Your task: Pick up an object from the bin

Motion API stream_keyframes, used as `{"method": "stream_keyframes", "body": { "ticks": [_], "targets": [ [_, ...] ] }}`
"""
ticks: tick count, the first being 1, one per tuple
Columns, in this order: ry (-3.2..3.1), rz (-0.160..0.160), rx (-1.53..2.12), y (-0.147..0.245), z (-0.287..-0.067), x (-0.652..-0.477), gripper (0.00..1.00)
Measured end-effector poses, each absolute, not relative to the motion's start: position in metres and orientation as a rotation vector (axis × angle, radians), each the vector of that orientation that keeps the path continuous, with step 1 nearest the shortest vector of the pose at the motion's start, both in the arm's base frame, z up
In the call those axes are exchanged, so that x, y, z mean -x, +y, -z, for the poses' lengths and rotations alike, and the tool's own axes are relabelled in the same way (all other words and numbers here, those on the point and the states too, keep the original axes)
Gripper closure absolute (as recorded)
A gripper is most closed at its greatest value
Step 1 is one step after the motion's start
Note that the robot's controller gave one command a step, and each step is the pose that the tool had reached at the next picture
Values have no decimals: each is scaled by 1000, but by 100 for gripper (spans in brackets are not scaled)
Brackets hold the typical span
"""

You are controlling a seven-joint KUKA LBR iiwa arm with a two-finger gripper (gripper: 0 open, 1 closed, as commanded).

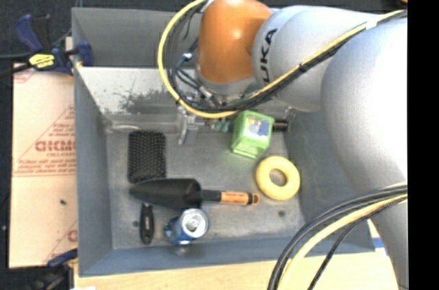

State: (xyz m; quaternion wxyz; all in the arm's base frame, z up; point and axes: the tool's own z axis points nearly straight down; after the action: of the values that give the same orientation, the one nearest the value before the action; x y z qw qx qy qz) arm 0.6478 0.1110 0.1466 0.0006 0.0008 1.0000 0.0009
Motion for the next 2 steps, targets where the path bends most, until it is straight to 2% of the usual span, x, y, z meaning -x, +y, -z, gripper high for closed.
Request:
{"method": "stream_keyframes", "body": {
  "ticks": [1, 2],
  "targets": [
    [3136, -7, -16, 154, -100, -610, 100],
    [3124, -8, -16, 130, -93, -609, 100]
  ]
}}
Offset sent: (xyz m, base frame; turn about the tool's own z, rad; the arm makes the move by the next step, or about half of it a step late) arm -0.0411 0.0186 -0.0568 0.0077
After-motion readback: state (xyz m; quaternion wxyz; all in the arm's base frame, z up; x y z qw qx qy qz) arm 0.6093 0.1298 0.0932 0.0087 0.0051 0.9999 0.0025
